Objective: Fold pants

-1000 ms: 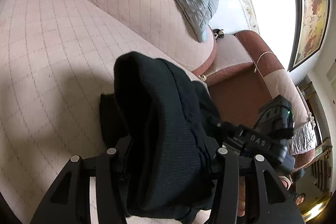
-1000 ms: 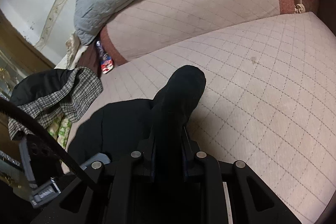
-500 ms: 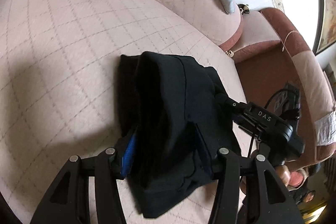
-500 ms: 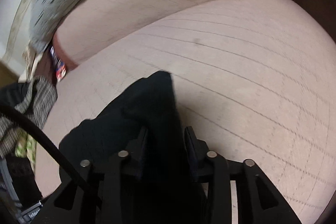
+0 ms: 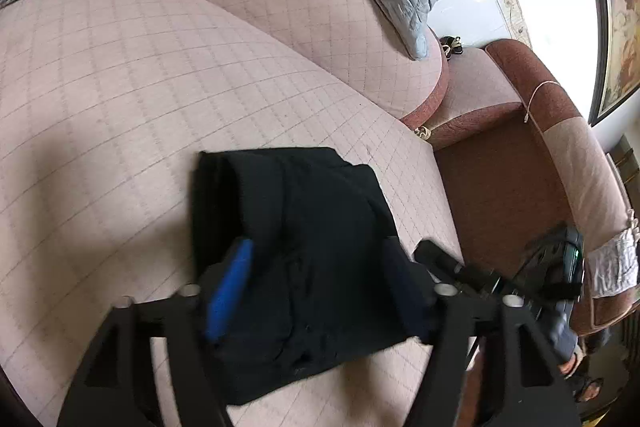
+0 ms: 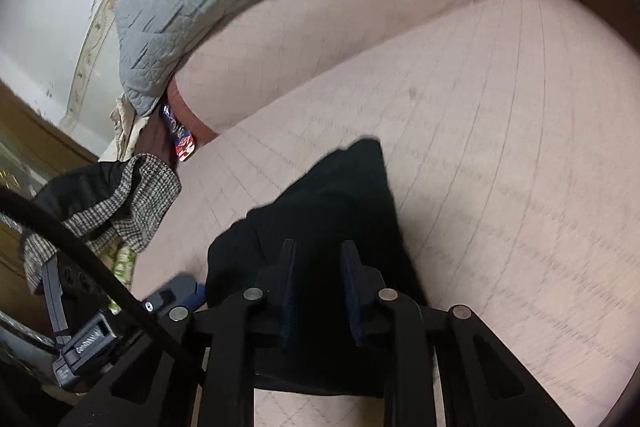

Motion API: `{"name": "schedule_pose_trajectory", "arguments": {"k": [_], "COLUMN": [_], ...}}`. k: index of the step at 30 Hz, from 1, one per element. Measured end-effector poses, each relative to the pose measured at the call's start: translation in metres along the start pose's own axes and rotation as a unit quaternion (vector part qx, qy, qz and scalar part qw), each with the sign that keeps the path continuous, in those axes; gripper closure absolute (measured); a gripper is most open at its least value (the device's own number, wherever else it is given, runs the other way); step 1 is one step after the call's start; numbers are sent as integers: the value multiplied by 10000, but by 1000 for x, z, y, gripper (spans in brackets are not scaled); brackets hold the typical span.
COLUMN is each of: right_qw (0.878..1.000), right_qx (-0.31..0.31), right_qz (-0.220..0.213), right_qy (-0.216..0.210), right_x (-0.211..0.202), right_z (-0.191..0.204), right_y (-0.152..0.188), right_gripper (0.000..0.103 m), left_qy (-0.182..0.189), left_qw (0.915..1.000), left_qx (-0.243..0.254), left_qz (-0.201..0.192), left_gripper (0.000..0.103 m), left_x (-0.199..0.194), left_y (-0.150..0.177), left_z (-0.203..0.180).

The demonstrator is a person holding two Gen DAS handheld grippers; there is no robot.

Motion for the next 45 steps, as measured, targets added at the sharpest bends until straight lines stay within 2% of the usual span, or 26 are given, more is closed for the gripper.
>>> {"name": "schedule_pose_trajectory", "arguments": {"k": [4,6,8,10,13,18,22,24,26,28,31,34,36,41,45], "right_qw": [9998,9996,9995,9994,9991,9999,9993,9980,9964,9952,9982,9995,9998,9990,9953], "right_qx": [119,127,84,-25,-126,-70,43,264,410,537,326,20,-69,-105,-36], "right_qz": [177,245,291,305,373,72,317,569,719,750,456,281,209,-165,-573], "right_qy": [-56,-9,61,129,151,-44,-212,-96,204,338,226,166,11,-397,-782], "right_x": [12,18,23,23,19,13,44,72,91,97,75,46,21,-45,-103], "right_z": [-7,-14,-18,-18,-11,6,14,6,-2,-6,7,15,15,12,5], "right_y": [23,34,42,44,37,-4,-37,-48,-52,-55,-59,-54,-44,-2,37], "right_gripper": [78,78,79,79,79,76,70,67,67,67,66,57,56,56,54], "left_qy": [-830,-1099,-1139,-1448,-1696,-1653,-1111,-908,-807,-749,-730,-776,-803,-1033,-976], "left_qw": [9961,9933,9925,9862,9805,9830,9929,9953,9962,9967,9968,9965,9964,9941,9946], "left_qx": [-158,-93,391,770,953,734,333,207,158,140,148,115,141,312,301], "left_qz": [244,335,226,227,276,326,264,273,293,290,291,274,223,-81,-165], "left_gripper": [33,33,34,34,34,34,31,30,29,29,29,29,29,29,29], "left_x": [27,33,31,28,26,16,9,6,6,5,5,2,-7,-24,-36], "left_y": [1,9,19,27,33,36,33,31,30,31,32,36,41,59,83], "left_z": [23,33,29,22,19,25,38,43,45,47,46,44,43,28,20]}}
Point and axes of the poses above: each gripper's, at about its wrist camera, not at the fingertips, and x roughly the way its jaws point, z to its left, y to its underside, the point moved 1 cm from there along x, roughly the way its jaws point, and after that the axes turned 4 degrees about -x, right-handed, at the moved point
